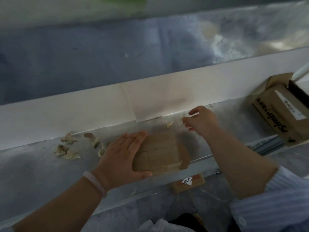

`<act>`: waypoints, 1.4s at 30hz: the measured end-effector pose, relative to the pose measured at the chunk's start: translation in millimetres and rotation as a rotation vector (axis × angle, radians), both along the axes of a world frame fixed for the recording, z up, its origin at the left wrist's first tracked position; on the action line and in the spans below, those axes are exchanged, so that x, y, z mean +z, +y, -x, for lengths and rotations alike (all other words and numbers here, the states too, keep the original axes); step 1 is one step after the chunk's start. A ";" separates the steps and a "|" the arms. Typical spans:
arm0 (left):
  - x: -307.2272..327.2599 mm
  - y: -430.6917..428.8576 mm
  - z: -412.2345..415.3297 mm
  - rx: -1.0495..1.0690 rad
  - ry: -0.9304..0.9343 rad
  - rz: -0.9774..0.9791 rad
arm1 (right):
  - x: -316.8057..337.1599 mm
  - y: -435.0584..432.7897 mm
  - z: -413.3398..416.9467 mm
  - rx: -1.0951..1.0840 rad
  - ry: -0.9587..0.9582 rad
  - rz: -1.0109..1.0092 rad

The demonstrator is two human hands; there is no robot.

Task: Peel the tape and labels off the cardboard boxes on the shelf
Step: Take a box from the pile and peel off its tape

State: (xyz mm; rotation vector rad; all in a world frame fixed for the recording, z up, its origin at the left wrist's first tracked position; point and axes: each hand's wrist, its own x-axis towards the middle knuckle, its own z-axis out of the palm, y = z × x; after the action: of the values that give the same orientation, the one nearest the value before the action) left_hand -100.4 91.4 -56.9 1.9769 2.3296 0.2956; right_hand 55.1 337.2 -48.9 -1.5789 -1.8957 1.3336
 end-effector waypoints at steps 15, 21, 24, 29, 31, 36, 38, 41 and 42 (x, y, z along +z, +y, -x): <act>-3.6 -0.2 1.9 -0.019 -0.065 0.020 | -9.5 -2.2 -15.9 0.060 -0.154 -0.177; -5.1 1.4 2.8 -0.014 -0.062 0.034 | -2.3 -43.3 -26.5 0.211 0.046 0.020; -7.1 2.1 4.0 -0.013 -0.057 0.055 | -0.7 -82.7 -36.8 0.356 0.049 0.036; -5.9 1.9 3.6 -0.014 -0.044 0.061 | -11.4 -114.3 -52.9 0.317 0.224 0.047; -4.7 1.7 2.3 -0.012 -0.053 0.051 | -15.6 -111.3 -53.5 0.281 0.228 0.041; -3.7 1.5 1.7 -0.018 -0.037 0.056 | -24.4 -91.4 -45.1 0.221 0.173 0.103; -3.7 1.4 2.2 -0.018 -0.033 0.056 | -24.3 -83.8 -41.0 0.261 0.098 0.036; -3.0 2.0 2.2 -0.014 -0.036 0.050 | -23.7 -75.8 -37.2 0.357 0.003 -0.063; -3.0 2.2 2.1 -0.012 -0.036 0.054 | -23.8 -74.2 -37.3 0.390 -0.006 -0.093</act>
State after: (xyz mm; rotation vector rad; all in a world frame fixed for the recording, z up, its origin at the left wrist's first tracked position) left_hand -102.5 93.6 -59.9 1.9446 2.2781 0.2628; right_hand 92.4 263.0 -72.7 -1.2097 -2.3176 1.3601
